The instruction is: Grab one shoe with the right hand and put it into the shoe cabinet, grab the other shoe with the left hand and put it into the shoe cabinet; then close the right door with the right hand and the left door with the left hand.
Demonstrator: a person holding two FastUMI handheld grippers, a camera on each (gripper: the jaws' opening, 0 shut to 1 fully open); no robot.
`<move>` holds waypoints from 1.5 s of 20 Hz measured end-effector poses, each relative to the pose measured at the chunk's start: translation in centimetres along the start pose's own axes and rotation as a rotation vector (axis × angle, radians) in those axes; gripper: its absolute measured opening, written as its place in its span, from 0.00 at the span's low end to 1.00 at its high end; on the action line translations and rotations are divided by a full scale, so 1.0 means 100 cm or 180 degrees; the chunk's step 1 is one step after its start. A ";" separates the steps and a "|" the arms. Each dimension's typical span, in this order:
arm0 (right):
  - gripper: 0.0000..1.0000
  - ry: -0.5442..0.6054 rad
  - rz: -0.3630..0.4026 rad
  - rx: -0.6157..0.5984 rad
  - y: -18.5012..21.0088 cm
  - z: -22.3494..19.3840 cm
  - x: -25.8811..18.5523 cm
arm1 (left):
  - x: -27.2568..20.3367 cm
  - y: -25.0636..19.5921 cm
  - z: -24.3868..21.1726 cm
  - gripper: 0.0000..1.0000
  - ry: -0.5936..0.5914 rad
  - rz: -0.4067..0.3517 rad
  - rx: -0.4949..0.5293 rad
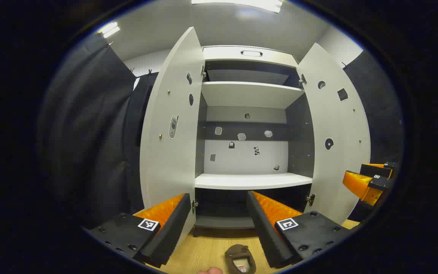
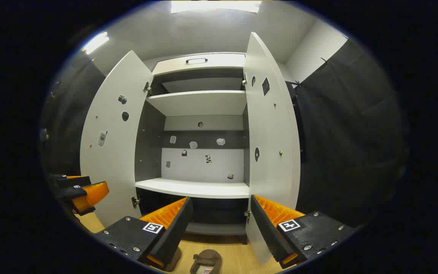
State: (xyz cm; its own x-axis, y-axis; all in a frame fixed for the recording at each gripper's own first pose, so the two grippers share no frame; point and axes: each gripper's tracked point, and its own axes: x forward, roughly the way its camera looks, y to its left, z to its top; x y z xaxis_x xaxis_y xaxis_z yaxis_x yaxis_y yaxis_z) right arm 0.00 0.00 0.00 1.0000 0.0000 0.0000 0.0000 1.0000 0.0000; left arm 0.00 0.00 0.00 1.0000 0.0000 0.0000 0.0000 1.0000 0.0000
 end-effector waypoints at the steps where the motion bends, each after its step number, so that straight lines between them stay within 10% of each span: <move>1: 0.94 0.0004 0.0002 -0.0014 0.001 0.000 0.002 | 0.001 0.001 0.000 0.96 0.0004 0.0000 -0.0002; 30: 0.94 -0.0281 -0.0039 -0.0103 0.001 0.035 0.018 | -0.001 0.014 0.012 0.96 -0.0126 0.0057 0.0056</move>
State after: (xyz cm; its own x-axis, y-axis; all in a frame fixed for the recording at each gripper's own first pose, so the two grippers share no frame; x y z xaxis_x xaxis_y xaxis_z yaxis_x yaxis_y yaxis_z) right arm 1.85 0.12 3.50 0.9960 -0.0107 0.0883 0.0136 0.9994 -0.0317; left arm -0.11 1.44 1.22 0.9991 0.0176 0.0397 -0.0183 0.9997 0.0173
